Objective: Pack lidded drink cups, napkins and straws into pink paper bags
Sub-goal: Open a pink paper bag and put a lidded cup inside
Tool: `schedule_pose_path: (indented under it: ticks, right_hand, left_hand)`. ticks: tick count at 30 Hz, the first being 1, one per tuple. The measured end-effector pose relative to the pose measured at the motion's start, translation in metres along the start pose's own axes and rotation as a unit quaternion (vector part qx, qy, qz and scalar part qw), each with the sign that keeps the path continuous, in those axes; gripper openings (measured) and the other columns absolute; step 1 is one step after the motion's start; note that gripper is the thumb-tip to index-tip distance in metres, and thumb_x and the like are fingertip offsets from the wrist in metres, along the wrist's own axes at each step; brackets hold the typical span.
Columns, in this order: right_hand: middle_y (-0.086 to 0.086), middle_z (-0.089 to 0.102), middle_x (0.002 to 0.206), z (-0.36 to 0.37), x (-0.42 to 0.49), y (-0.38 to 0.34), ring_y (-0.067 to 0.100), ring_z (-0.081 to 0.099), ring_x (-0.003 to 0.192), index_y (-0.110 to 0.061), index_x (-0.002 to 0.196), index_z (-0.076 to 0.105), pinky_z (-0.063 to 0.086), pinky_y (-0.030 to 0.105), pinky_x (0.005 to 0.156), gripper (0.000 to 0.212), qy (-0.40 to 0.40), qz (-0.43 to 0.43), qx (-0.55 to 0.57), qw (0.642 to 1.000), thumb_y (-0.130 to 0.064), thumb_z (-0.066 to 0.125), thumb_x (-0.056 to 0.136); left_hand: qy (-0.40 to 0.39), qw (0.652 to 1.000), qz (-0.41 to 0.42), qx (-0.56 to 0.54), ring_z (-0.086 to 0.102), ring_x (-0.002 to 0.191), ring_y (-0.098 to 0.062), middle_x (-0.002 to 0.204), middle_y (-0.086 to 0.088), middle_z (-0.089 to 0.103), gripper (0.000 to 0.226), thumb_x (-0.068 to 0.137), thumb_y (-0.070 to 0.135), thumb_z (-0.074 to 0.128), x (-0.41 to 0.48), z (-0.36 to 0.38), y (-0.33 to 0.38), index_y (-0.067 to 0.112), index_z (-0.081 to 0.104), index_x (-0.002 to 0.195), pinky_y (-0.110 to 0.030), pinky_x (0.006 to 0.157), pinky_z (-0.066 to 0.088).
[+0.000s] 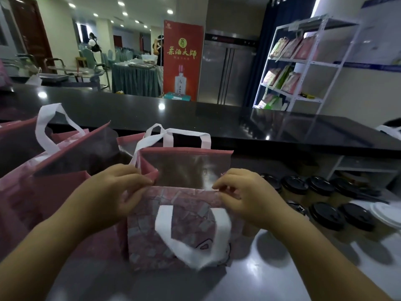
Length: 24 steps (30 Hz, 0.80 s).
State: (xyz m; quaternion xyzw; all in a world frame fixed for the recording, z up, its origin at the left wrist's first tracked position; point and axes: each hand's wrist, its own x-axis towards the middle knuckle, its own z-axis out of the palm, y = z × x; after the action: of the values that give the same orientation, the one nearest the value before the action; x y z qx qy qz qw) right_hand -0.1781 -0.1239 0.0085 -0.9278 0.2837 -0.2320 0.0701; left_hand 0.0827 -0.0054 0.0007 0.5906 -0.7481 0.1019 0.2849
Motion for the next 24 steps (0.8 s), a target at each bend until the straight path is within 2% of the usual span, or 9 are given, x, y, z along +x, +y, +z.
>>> schedule_pose_path:
  ticks: [3,8,11,13,16,20,24]
  right_hand:
    - [-0.006,0.063,0.09,-0.01,-0.002,-0.001,0.011,0.057,0.084,-0.018,0.096,0.071,0.051,0.037,0.076,0.012,0.009,-0.01,0.033,0.999,-0.021,0.065,0.086]
    - [-0.006,0.065,0.084,-0.031,-0.007,0.022,0.007,0.06,0.077,-0.016,0.091,0.072,0.053,0.031,0.07,0.01,0.072,-0.008,0.039,0.997,-0.021,0.07,0.083]
    - [-0.007,0.064,0.084,-0.036,-0.011,0.053,0.01,0.06,0.078,-0.018,0.09,0.07,0.052,0.035,0.07,0.008,0.093,0.035,0.025,0.995,-0.021,0.07,0.083]
    - [-0.008,0.061,0.087,-0.032,-0.013,0.076,0.014,0.059,0.083,-0.022,0.095,0.067,0.05,0.037,0.072,0.014,0.044,0.081,-0.03,0.995,-0.03,0.067,0.084]
    - [-0.006,0.054,0.104,-0.017,-0.013,0.107,0.018,0.054,0.099,-0.026,0.113,0.058,0.046,0.032,0.077,0.038,-0.096,0.147,-0.125,0.976,-0.048,0.062,0.082]
    - [0.001,0.045,0.119,0.012,-0.016,0.135,0.024,0.042,0.114,-0.026,0.131,0.042,0.043,0.036,0.08,0.07,-0.22,0.181,-0.128,0.95,-0.059,0.061,0.072]
    - [0.004,0.046,0.117,0.034,-0.019,0.149,0.026,0.043,0.109,-0.025,0.125,0.043,0.039,0.034,0.075,0.064,-0.27,0.181,-0.119,0.938,-0.055,0.063,0.071]
  left_hand:
    - [0.0,1.0,0.0,-0.014,0.06,0.073,-0.007,0.086,0.007,0.067,0.032,0.079,0.038,0.051,0.002,-0.006,0.005,0.017,0.074,0.089,-0.027,0.065,0.053]
    - [0.005,0.999,0.041,-0.001,0.062,0.069,-0.009,0.082,0.007,0.067,0.033,0.081,0.041,0.049,0.018,-0.009,0.017,0.02,0.073,0.088,-0.032,0.058,0.055]
    - [0.008,0.999,0.039,-0.017,0.062,0.072,-0.007,0.085,0.011,0.065,0.033,0.082,0.045,0.048,0.032,-0.007,0.022,0.022,0.071,0.092,-0.034,0.06,0.055]
    - [0.002,0.999,0.043,-0.013,0.061,0.071,-0.006,0.084,0.012,0.064,0.035,0.082,0.046,0.047,0.042,-0.001,0.028,0.023,0.07,0.092,-0.033,0.059,0.055]
    - [-0.005,0.999,0.037,-0.003,0.061,0.069,-0.007,0.084,0.012,0.065,0.037,0.08,0.05,0.046,0.056,0.009,0.04,0.024,0.071,0.091,-0.033,0.058,0.056]
    - [-0.029,0.999,0.023,0.004,0.06,0.068,-0.001,0.082,0.016,0.064,0.03,0.083,0.051,0.053,0.067,0.022,0.051,0.026,0.07,0.09,-0.025,0.059,0.055]
    - [-0.048,0.999,0.0,0.016,0.056,0.071,0.009,0.081,0.023,0.059,0.03,0.076,0.049,0.05,0.069,0.031,0.056,0.029,0.069,0.089,-0.009,0.059,0.044]
